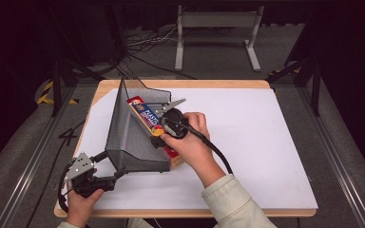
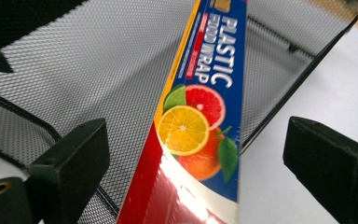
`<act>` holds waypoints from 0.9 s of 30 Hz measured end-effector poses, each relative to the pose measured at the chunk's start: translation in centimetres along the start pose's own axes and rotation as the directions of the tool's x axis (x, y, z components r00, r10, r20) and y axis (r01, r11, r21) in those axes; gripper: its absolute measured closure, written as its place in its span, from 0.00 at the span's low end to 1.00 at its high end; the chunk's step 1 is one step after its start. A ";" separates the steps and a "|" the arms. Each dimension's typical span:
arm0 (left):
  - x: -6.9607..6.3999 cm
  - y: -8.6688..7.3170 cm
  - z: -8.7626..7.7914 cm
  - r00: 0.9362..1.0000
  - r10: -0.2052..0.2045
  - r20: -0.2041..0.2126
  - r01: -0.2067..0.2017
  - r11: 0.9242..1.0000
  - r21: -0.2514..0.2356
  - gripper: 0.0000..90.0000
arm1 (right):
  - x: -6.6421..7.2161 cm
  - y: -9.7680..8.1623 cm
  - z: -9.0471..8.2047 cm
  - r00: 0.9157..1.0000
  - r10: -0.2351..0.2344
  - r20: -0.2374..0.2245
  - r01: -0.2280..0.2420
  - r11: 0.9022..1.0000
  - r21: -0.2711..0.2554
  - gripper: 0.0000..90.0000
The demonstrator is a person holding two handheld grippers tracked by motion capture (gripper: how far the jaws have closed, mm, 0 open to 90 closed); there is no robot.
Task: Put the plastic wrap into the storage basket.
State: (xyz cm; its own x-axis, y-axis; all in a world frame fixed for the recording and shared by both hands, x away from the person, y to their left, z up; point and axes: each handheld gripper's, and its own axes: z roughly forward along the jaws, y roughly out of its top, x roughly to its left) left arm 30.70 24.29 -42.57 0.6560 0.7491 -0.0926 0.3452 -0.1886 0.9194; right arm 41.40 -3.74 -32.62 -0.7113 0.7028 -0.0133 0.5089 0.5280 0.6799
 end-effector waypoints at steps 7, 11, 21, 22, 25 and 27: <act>0.1 0.0 0.1 1.000 0.008 -0.003 -0.008 1.000 0.002 0.14 | -1.2 -0.8 -3.2 0.999 -0.007 -0.039 0.003 0.992 -0.122 0.07; 0.1 0.1 0.2 1.000 0.008 -0.002 -0.008 1.000 0.007 0.14 | -2.5 -1.5 -4.7 0.999 -0.008 -0.045 0.001 0.987 -0.163 0.07; 0.2 0.0 0.1 1.000 0.009 -0.008 -0.009 1.000 0.005 0.14 | -5.9 -3.7 -8.1 0.999 0.001 -0.038 -0.010 0.971 -0.238 0.06; 0.2 0.0 0.1 1.000 0.009 -0.008 -0.009 1.000 0.005 0.14 | -6.2 -4.0 -8.4 0.999 -0.009 -0.032 0.001 0.970 -0.244 0.06; 0.2 -0.1 -0.1 1.000 0.004 -0.010 -0.004 1.000 0.005 0.14 | -6.8 -4.5 -8.9 1.000 -0.008 -0.030 0.001 0.968 -0.253 0.06; 0.2 -0.1 -0.1 1.000 -0.004 -0.010 0.004 1.000 0.000 0.14 | -7.4 -5.1 -9.4 1.000 -0.017 -0.017 0.012 0.967 -0.256 0.06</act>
State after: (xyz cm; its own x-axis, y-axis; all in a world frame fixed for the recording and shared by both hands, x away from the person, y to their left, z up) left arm 30.70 24.56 -42.66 0.6478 0.7562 -0.0923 0.3480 -0.1859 0.9189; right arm 39.48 -16.10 -29.12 -0.7281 0.6854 -0.0121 0.3594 0.3968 0.8446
